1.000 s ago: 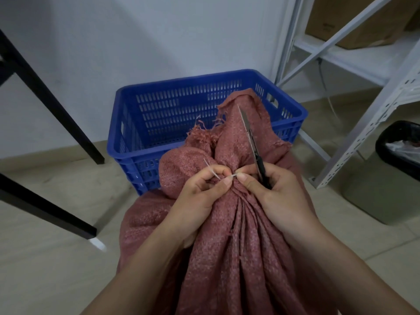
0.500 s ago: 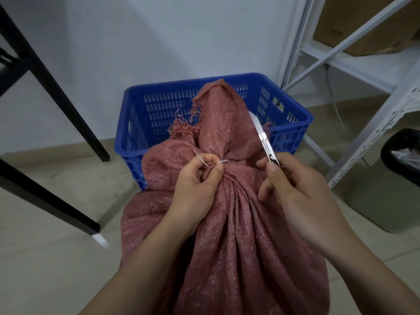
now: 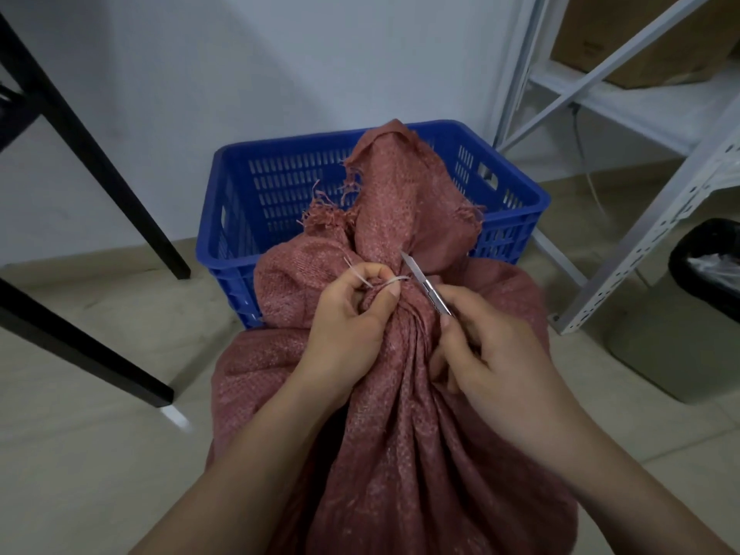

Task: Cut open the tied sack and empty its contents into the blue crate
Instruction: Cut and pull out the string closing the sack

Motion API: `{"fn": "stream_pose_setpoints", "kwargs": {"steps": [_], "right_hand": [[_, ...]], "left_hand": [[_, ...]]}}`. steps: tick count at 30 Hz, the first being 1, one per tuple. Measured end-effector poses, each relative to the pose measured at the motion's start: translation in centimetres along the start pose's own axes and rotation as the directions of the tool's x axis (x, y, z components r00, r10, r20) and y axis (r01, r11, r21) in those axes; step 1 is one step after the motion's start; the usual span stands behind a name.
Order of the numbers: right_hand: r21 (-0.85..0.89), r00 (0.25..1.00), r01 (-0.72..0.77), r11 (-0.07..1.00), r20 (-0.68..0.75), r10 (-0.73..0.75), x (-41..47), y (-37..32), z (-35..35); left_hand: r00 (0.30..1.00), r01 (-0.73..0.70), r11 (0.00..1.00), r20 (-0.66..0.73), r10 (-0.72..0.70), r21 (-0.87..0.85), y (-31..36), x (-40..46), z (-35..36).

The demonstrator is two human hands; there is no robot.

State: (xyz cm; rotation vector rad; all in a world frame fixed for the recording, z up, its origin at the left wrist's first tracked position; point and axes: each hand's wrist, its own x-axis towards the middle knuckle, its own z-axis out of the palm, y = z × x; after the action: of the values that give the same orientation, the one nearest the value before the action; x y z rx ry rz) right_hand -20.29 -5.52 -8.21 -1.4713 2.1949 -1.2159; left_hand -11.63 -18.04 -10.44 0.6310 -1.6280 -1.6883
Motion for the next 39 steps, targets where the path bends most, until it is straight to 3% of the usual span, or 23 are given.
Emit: {"fn": "stream_pose_setpoints", "kwargs": {"steps": [11,16,21,30,39], "right_hand": [[-0.078,0.995,-0.043,0.996,-0.096,0.035,-0.3,-0.3,0.4],[-0.053,0.980,0.050,0.997,-0.188,-0.059,-0.2,-0.8,0.4],[0.027,0.988,0.068,0.997,-0.137,-0.064,0.2,0.4,1.8],[0.037,0.986,0.086,0.996,-0.146,-0.079,0.4,0.9,2.6],[-0.018,0.993,0.031,0.999,-0.116,-0.033,0.2,0.3,2.6]], "left_hand": [[0.985,-0.165,0.976,-0.017,0.169,0.139,-0.8,0.4,0.3],[0.985,-0.160,0.974,-0.032,0.167,0.160,-0.9,0.5,0.1],[0.989,-0.139,0.979,-0.036,0.146,0.151,-0.8,0.4,0.3],[1.000,0.017,1.000,0.019,-0.017,0.009,-0.2,-0.1,-0.4],[0.996,-0.083,0.991,-0.003,0.084,0.106,-0.7,0.0,-0.2]]}}
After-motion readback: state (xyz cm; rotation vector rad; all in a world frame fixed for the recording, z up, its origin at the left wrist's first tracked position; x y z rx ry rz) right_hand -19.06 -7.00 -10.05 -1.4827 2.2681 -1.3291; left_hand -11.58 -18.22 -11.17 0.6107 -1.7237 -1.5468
